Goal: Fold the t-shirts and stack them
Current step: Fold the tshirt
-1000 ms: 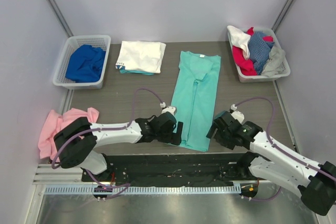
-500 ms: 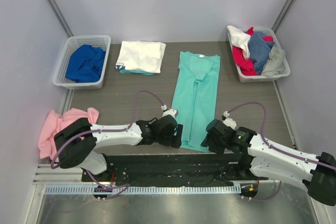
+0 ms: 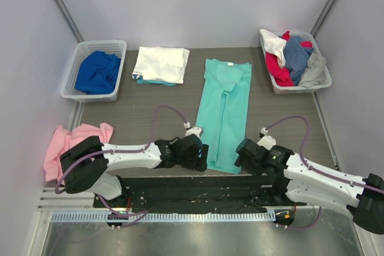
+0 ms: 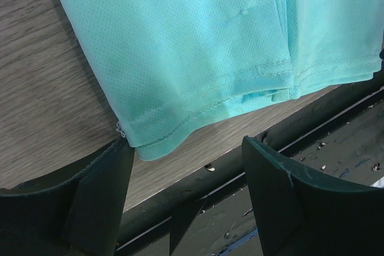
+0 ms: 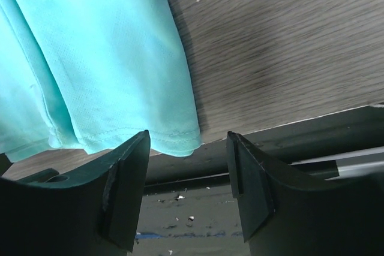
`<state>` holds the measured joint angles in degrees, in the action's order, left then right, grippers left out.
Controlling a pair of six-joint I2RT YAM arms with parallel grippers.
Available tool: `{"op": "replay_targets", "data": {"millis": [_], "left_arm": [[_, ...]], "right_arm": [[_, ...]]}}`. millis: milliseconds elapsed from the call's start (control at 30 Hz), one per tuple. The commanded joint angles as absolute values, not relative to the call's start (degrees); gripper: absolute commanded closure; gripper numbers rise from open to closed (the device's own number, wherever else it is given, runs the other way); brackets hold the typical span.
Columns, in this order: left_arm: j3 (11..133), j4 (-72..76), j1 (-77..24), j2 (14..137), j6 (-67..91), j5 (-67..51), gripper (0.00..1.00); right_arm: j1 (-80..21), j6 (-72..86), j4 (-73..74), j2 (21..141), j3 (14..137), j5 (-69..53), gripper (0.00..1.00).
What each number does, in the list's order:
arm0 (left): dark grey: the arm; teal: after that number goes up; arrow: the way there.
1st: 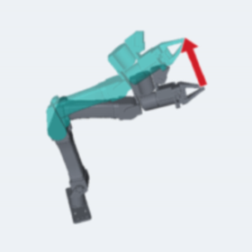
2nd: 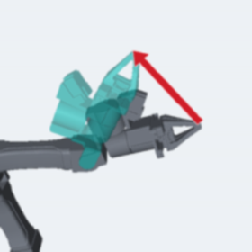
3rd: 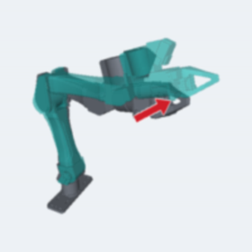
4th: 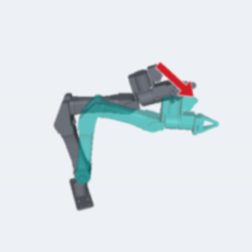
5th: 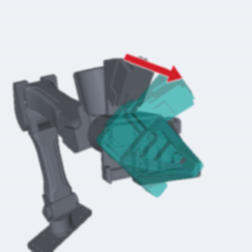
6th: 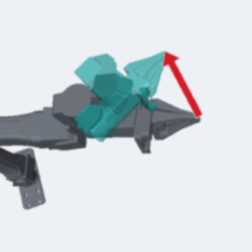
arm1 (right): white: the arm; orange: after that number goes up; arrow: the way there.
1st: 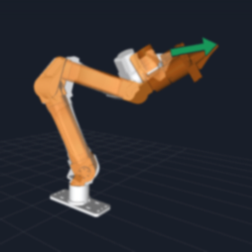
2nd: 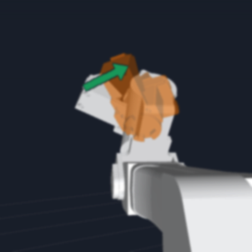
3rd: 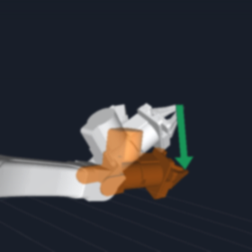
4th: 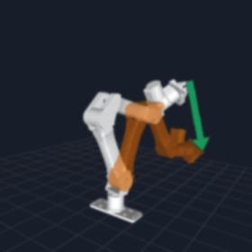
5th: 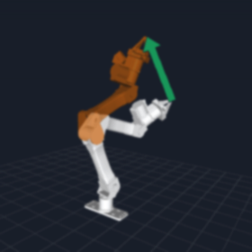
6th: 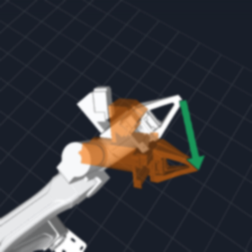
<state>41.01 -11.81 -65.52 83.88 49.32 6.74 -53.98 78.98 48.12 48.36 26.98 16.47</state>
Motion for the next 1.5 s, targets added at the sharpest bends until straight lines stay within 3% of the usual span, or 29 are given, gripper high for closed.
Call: {"op": "replay_targets", "data": {"millis": [0, 667, 833, 933, 1067, 1200, 1467], "left_arm": [[40.3, -12.6, -66.0, 84.1, 50.2, 7.4, 0.23], [41.0, -12.4, -66.1, 86.0, 50.5, 7.1, 0.31], [41.0, -12.5, -66.2, 86.3, 50.2, 7.2, 0.33], [41.0, -12.5, -66.2, 86.6, 50.1, 7.3, 0.36], [41.9, -12.6, -66.2, 87.1, 49.2, 7.1, 0.5], [43.6, -12.8, -66.2, 88.0, 48.1, 7.6, 0.78], [48.9, -15.9, -66.2, 88.2, 45.7, 7.7, 0.99]], "right_arm": [[-54.4, 80.5, 48.9, 48.1, 26.9, 21.4, 0.39], [-54.4, 80.7, 38.1, 51.2, 20.3, 17.0, 0.5], [-54.4, 81.1, 36.7, 50.5, 19.2, 14.9, 0.64], [-54.4, 81.6, 36.9, 49.3, 18.5, 14.6, 0.79], [-54.5, 82.0, 38.4, 47.5, 18.9, 15.1, 0.99], [-54.4, 81.8, 40.7, 46.8, 20.2, 16.3, 0.99], [-54.5, 79.6, 45.2, 47.4, 25.3, 18.7, 0.99]]}}
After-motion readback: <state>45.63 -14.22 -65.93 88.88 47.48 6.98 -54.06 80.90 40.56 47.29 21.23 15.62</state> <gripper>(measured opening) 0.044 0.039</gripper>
